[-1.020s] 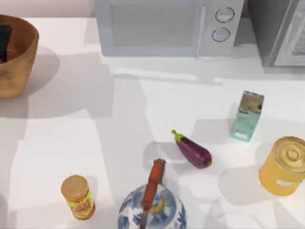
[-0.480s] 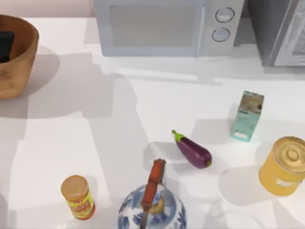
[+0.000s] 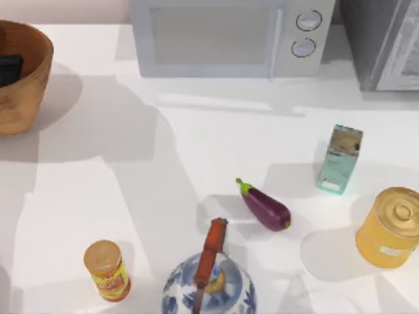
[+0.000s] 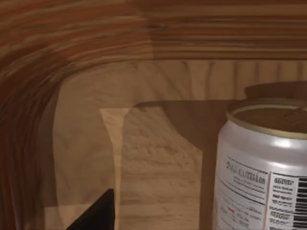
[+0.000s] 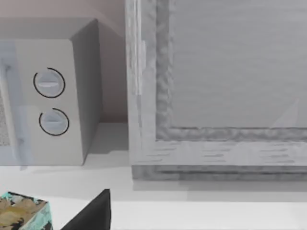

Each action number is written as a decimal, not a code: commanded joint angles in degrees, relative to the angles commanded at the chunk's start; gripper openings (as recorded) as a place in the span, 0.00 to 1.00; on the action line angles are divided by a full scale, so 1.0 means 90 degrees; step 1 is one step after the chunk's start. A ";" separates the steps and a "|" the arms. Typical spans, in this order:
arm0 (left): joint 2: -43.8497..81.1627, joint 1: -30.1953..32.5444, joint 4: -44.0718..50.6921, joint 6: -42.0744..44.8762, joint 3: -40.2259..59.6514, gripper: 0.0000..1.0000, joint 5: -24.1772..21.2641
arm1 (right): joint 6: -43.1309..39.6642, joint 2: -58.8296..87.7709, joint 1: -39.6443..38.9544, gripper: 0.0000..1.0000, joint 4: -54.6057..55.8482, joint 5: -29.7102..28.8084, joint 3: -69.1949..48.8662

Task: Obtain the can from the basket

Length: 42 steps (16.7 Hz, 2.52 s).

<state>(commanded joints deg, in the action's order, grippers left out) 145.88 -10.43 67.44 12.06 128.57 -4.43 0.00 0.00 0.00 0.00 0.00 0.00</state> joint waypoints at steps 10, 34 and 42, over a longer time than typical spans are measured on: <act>0.0000 0.0000 0.0000 0.0000 0.0000 0.25 0.0000 | 0.0000 0.0000 0.0000 1.00 0.0000 0.0000 0.0000; -0.4381 0.0256 -0.1909 -0.0412 -0.3809 0.00 0.0159 | 0.0000 0.0000 0.0000 1.00 0.0000 0.0000 0.0000; -1.0489 0.0690 -0.4375 -0.0891 -0.9217 0.00 0.0309 | 0.0000 0.0000 0.0000 1.00 0.0000 0.0000 0.0000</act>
<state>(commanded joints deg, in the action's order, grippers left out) 51.48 -4.22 28.06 4.03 45.61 -1.65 0.00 0.00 0.00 0.00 0.00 0.00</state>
